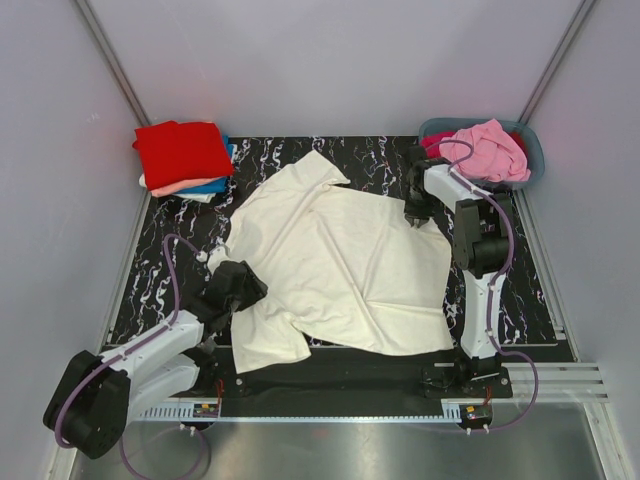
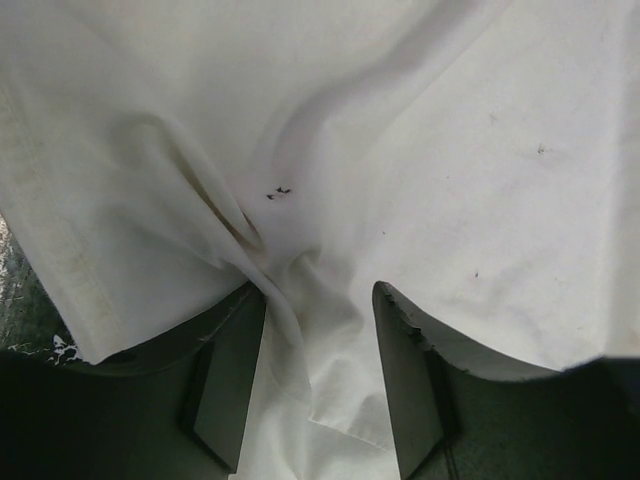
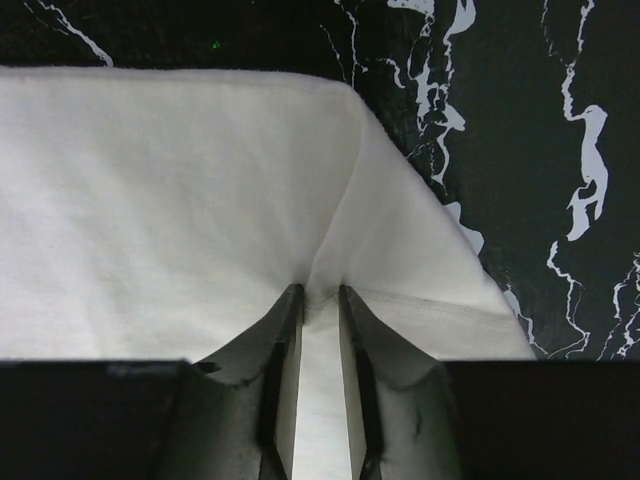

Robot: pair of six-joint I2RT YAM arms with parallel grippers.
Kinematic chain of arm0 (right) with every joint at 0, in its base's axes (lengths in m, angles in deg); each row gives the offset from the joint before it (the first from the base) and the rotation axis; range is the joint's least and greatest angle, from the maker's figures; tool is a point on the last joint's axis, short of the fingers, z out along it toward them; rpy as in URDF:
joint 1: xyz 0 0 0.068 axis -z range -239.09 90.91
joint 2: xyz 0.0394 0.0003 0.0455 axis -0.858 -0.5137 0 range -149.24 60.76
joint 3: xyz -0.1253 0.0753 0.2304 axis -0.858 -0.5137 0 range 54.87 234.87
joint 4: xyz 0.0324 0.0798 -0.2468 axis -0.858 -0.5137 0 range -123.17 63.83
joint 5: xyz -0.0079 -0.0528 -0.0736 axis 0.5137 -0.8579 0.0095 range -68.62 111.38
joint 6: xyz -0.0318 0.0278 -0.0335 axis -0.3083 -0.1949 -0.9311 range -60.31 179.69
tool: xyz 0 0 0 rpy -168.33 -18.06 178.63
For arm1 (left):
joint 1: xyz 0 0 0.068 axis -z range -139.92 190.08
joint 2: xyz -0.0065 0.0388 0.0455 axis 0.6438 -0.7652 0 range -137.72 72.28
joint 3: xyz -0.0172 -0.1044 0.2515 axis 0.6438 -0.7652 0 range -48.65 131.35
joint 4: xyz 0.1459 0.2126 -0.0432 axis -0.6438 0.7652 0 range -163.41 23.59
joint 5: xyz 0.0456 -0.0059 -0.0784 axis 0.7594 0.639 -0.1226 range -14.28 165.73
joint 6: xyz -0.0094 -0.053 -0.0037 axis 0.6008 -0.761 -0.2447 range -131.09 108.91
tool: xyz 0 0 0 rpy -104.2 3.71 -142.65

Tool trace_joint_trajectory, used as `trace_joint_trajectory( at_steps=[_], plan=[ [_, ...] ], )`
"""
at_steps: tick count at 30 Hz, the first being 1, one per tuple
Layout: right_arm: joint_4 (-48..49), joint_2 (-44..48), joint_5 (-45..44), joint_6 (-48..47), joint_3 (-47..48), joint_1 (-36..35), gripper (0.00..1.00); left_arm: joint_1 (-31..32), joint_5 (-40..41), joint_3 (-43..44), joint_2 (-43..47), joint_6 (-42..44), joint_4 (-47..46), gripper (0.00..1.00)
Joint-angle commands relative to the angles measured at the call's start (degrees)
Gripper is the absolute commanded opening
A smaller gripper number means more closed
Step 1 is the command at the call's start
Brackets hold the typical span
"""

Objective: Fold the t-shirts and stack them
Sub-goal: Flatten the tshirt out

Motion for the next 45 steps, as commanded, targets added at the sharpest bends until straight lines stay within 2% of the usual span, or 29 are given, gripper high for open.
trace_joint_trajectory(
  at_steps=[1, 3, 4, 5, 7, 20, 23, 24, 26, 27, 29, 32, 37, 40, 42, 45],
  plan=[
    [0.99, 2.57, -1.33, -0.21, -0.88, 0.92, 0.26, 0.4, -0.23, -1.03, -1.46, -0.42, 2.4, 0.54],
    [0.47, 3.28, -1.59, -0.47, -0.96, 1.18, 0.21, 0.4, -0.32, -0.94, -1.64, -0.42, 2.31, 0.53],
    [0.38, 3.71, -2.03, -0.56, -1.05, 1.53, 0.13, 0.4, -0.23, -0.85, -1.81, -0.42, 2.31, 0.54],
    [0.38, 3.81, -2.03, -0.82, -1.14, 1.62, 0.1, 0.4, -0.32, -0.85, -1.9, -0.42, 2.23, 0.53],
    [-0.24, 4.33, -2.73, -0.91, -1.05, 2.41, 0.06, 0.4, -0.23, -0.68, -2.16, -0.42, 2.23, 0.53],
    [-2.26, 4.78, -4.5, -2.14, 3.33, 7.85, 0.09, 0.49, -0.14, -0.68, -2.17, -0.51, 2.31, 0.52],
    [-3.83, 1.53, -3.53, -2.15, 7.46, 10.84, 0.28, 0.4, -0.14, -0.68, -2.25, -0.51, 2.31, 0.52],
    [-4.54, 0.04, -3.01, -1.8, 9.91, 13.11, 0.48, 0.4, -0.14, -0.68, -2.25, -0.51, 2.31, 0.52],
    [-5.77, -0.24, -2.22, -0.22, 11.16, 14.53, 0.68, 0.4, -0.06, -0.68, -2.25, -0.59, 2.31, 0.52],
    [-4.65, 1.5, -1.51, 0.57, 10.29, 14.97, 0.81, 0.4, -0.06, -0.76, -2.08, -0.59, 2.31, 0.52],
    [-2.72, 4.67, -0.55, 1.1, 7.93, 14.98, 0.91, 0.4, -0.06, -0.76, -1.99, -0.59, 2.4, 0.51],
    [-0.25, 11.96, 1.47, 2.86, 2.74, 14.8, 0.93, 0.4, 0.03, -0.76, -1.9, -0.68, 2.4, 0.51],
    [6.08, 23.75, 11.75, 6.02, -9.57, 10.17, 0.95, 0.4, 0.21, -0.85, -1.55, -0.86, 2.66, 0.51],
    [7.66, 22.36, 19.04, 6.29, -12.21, 8.57, 0.96, 0.4, 0.03, -0.76, -1.46, -0.68, 2.75, 0.53],
    [5.93, 17.46, 24.13, 5.94, -10.21, 8.48, 0.96, 0.4, 0.12, -0.15, -2.16, -0.68, 3.19, 0.56],
    [3.98, 13.4, 25.3, 4.89, -7.65, 7.51, 0.96, 0.67, 1.78, 1.87, -1.03, -0.77, 6.52, 0.58]
  ],
)
